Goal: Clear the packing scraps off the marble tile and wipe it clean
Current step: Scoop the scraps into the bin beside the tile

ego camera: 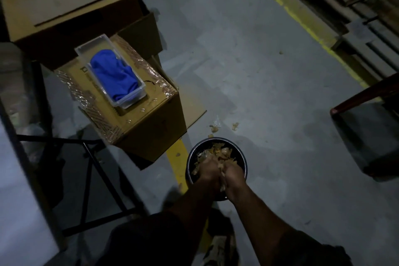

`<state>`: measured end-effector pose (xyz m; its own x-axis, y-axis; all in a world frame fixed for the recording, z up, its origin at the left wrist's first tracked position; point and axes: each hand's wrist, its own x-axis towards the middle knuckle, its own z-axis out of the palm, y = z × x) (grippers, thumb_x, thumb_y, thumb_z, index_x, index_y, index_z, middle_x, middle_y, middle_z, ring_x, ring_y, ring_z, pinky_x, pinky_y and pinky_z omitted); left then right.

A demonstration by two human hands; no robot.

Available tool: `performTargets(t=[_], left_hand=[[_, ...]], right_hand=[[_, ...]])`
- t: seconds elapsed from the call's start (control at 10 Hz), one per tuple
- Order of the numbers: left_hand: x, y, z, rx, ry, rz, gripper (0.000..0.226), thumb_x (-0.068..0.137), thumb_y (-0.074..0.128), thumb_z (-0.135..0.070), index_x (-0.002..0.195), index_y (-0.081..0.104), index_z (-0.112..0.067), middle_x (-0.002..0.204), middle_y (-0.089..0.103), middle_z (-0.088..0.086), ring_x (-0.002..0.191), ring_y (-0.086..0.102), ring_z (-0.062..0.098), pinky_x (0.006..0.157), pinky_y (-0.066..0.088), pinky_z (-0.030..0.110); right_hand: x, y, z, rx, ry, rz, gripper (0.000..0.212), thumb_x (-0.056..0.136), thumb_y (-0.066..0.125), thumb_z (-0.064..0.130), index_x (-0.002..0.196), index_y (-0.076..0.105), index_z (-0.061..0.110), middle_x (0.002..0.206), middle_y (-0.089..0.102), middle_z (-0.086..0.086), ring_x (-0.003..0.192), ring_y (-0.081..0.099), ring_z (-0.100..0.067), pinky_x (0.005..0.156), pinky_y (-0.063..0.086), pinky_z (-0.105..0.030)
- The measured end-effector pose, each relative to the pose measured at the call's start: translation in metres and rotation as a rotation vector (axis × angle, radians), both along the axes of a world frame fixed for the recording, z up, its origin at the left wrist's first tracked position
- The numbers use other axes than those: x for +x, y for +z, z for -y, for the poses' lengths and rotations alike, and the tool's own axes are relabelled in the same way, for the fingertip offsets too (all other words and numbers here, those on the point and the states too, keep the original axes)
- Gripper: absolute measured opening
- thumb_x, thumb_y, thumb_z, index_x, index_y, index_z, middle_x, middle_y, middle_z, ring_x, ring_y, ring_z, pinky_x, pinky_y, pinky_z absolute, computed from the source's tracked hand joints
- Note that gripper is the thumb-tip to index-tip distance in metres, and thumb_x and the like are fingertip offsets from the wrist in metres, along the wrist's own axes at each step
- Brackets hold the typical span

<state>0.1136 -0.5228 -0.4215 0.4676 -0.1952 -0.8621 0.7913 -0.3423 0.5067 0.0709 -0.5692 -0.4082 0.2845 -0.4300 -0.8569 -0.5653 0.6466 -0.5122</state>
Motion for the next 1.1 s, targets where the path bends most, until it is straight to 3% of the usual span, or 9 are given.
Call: performTargets(t=[0.1, 0.2, 0.3, 0.4, 0.5, 0.7, 0.9, 1.0, 1.1], left_hand=[[-0.001, 0.022, 0.0, 0.013, -0.084, 0.096, 0.036, 0.107, 0.039, -0.026, 0.138, 0.052, -0.014, 0.117, 0.063, -0.006, 0.084, 0.059, 0.004, 0.067, 0.051, 0.013], [-0.004, 0.08, -0.002, 0.061, -0.203, 0.21, 0.024, 0.109, 0.036, -0.011, 0.112, 0.057, -0.001, 0.109, 0.06, 0.018, 0.109, 0.059, 0.026, 0.089, 0.051, 0.026], [-0.01, 0.122, -0.013, 0.081, -0.08, 0.236, 0.021, 0.106, 0.041, -0.005, 0.094, 0.058, -0.006, 0.093, 0.061, 0.017, 0.098, 0.06, 0.028, 0.084, 0.049, 0.035], [-0.013, 0.169, -0.028, 0.067, -0.035, 0.281, 0.027, 0.105, 0.041, -0.004, 0.082, 0.055, -0.004, 0.088, 0.058, 0.016, 0.088, 0.059, 0.025, 0.071, 0.045, 0.034], [-0.009, 0.226, -0.045, 0.075, 0.018, 0.327, 0.024, 0.107, 0.044, -0.017, 0.105, 0.065, -0.005, 0.109, 0.067, 0.013, 0.102, 0.064, 0.029, 0.091, 0.053, 0.042], [0.022, 0.322, -0.101, 0.075, 0.11, 0.51, 0.021, 0.105, 0.049, -0.027, 0.113, 0.066, -0.017, 0.11, 0.068, 0.001, 0.104, 0.064, 0.018, 0.095, 0.052, 0.037], [0.064, 0.375, -0.176, 0.038, 0.147, 0.569, 0.023, 0.105, 0.048, -0.026, 0.12, 0.064, -0.019, 0.116, 0.069, 0.004, 0.105, 0.065, 0.019, 0.095, 0.056, 0.038], [0.082, 0.393, -0.214, -0.012, 0.165, 0.592, 0.021, 0.105, 0.047, -0.022, 0.122, 0.06, -0.022, 0.107, 0.067, -0.003, 0.093, 0.064, 0.006, 0.064, 0.053, 0.012], [0.099, 0.403, -0.245, -0.04, 0.147, 0.584, 0.027, 0.106, 0.046, -0.024, 0.131, 0.057, -0.018, 0.117, 0.067, 0.0, 0.104, 0.066, 0.014, 0.085, 0.059, 0.024]], right_hand=[[0.005, 0.025, -0.006, -0.186, 0.171, -0.03, 0.03, 0.105, 0.043, 0.016, 0.123, 0.067, 0.009, 0.12, 0.067, -0.017, 0.108, 0.064, -0.037, 0.097, 0.054, -0.051], [0.005, 0.05, -0.01, -0.288, 0.313, -0.048, 0.027, 0.105, 0.043, 0.014, 0.115, 0.067, 0.009, 0.12, 0.067, -0.02, 0.109, 0.063, -0.038, 0.099, 0.049, -0.053], [0.001, 0.085, -0.018, -0.342, 0.294, -0.085, 0.023, 0.101, 0.048, 0.017, 0.095, 0.07, 0.011, 0.103, 0.07, -0.019, 0.097, 0.065, -0.039, 0.092, 0.054, -0.053], [-0.001, 0.131, -0.03, -0.395, 0.332, -0.055, 0.023, 0.1, 0.049, 0.016, 0.096, 0.07, 0.009, 0.1, 0.071, -0.016, 0.093, 0.067, -0.036, 0.088, 0.056, -0.05], [0.007, 0.187, -0.043, -0.426, 0.362, 0.018, 0.022, 0.1, 0.048, 0.011, 0.091, 0.068, 0.015, 0.098, 0.072, -0.012, 0.09, 0.067, -0.032, 0.083, 0.055, -0.042], [0.04, 0.29, -0.087, -0.491, 0.434, 0.165, 0.023, 0.099, 0.05, 0.014, 0.086, 0.066, 0.027, 0.086, 0.069, 0.006, 0.078, 0.063, -0.01, 0.058, 0.041, -0.024], [0.087, 0.348, -0.147, -0.544, 0.514, 0.236, 0.015, 0.101, 0.055, 0.019, 0.094, 0.068, 0.019, 0.094, 0.071, -0.002, 0.087, 0.067, -0.018, 0.08, 0.057, -0.036], [0.106, 0.364, -0.18, -0.57, 0.532, 0.245, 0.017, 0.102, 0.053, 0.019, 0.091, 0.065, 0.022, 0.092, 0.069, -0.002, 0.085, 0.066, -0.017, 0.081, 0.056, -0.036], [0.126, 0.375, -0.208, -0.584, 0.537, 0.27, 0.014, 0.102, 0.052, 0.019, 0.099, 0.066, 0.018, 0.096, 0.069, -0.003, 0.089, 0.066, -0.02, 0.082, 0.056, -0.035]])
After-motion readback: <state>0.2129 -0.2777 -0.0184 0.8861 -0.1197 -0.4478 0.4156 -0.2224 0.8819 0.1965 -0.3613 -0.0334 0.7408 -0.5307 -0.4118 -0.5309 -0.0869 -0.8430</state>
